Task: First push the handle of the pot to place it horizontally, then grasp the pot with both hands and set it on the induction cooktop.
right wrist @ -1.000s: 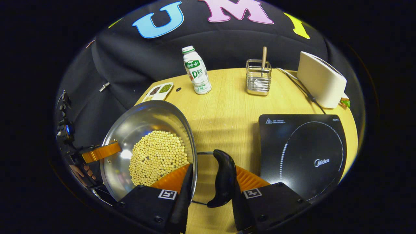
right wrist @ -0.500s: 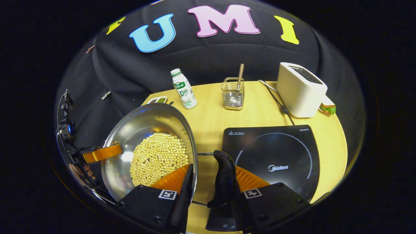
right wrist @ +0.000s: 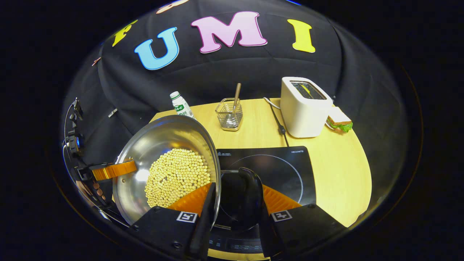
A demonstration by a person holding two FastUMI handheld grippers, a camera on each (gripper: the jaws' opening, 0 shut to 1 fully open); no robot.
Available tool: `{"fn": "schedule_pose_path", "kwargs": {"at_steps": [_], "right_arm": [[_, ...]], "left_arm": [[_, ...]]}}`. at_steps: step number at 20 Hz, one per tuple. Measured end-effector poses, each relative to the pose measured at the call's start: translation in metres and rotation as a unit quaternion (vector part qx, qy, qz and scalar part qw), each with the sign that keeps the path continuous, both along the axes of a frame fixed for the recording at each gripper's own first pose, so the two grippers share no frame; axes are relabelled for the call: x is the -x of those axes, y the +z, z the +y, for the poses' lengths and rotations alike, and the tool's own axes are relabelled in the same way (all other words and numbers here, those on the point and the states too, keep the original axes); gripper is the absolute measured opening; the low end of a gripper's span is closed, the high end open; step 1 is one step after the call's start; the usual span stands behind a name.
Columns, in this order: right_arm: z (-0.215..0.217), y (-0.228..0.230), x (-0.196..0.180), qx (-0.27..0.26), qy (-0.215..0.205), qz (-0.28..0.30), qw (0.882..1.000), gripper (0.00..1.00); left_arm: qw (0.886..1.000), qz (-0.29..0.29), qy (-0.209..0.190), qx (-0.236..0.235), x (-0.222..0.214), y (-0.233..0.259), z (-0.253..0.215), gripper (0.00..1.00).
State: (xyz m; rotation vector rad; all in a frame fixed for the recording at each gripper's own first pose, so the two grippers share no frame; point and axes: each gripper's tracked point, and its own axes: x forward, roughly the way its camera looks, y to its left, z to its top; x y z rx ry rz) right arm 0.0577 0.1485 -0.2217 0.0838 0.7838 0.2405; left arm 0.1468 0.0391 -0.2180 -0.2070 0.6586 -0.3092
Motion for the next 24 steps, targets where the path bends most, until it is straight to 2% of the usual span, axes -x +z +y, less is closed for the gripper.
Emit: {"fn": "schedule_pose_path", "kwargs": {"at_steps": [3,4,7,8,9,10,11,13,14,15,17,24], "right_arm": [[-0.026,-0.002,-0.001,-0.006,-0.009,0.006,1.0,0.54],[-0.035,-0.003,-0.002,-0.007,-0.012,0.009,1.0,0.59],[-0.062,-0.005,-0.004,-0.009,-0.02,0.012,1.0,0.54],[-0.069,-0.006,-0.006,-0.009,-0.022,0.013,1.0,0.59],[-0.078,-0.009,-0.007,-0.007,-0.025,0.017,1.0,0.54],[-0.085,-0.011,-0.008,-0.005,-0.026,0.02,0.999,0.54],[-0.094,-0.013,-0.01,-0.002,-0.029,0.021,0.999,0.59],[-0.111,-0.015,-0.016,0.003,-0.03,0.022,0.999,0.59],[-0.12,-0.016,-0.018,0.004,-0.03,0.023,0.999,0.54],[-0.127,-0.018,-0.02,0.005,-0.031,0.026,0.999,0.59],[-0.141,-0.024,-0.027,0.004,-0.038,0.03,0.999,0.59],[-0.156,-0.044,-0.048,0.005,-0.039,0.042,0.998,0.54]], "left_arm": [[1.0,0.003,-0.008,-0.006,-0.001,0.001,-0.028,0.55],[1.0,0.004,-0.011,-0.008,-0.002,0.001,-0.037,0.53],[1.0,0.01,-0.016,-0.007,-0.004,-0.003,-0.063,0.53],[1.0,0.012,-0.019,-0.007,-0.004,-0.004,-0.071,0.53],[1.0,0.013,-0.022,-0.007,-0.007,-0.007,-0.08,0.53],[1.0,0.014,-0.025,-0.007,-0.008,-0.009,-0.089,0.55],[0.999,0.016,-0.027,-0.006,-0.009,-0.012,-0.097,0.55],[0.999,0.018,-0.028,0.0,-0.013,-0.018,-0.113,0.53],[0.999,0.019,-0.028,0.001,-0.013,-0.021,-0.121,0.53],[0.999,0.02,-0.027,0.001,-0.014,-0.024,-0.128,0.53],[0.999,0.027,-0.021,0.005,-0.017,-0.03,-0.141,0.55],[0.999,0.039,-0.013,0.001,-0.028,-0.049,-0.162,0.53]]}}
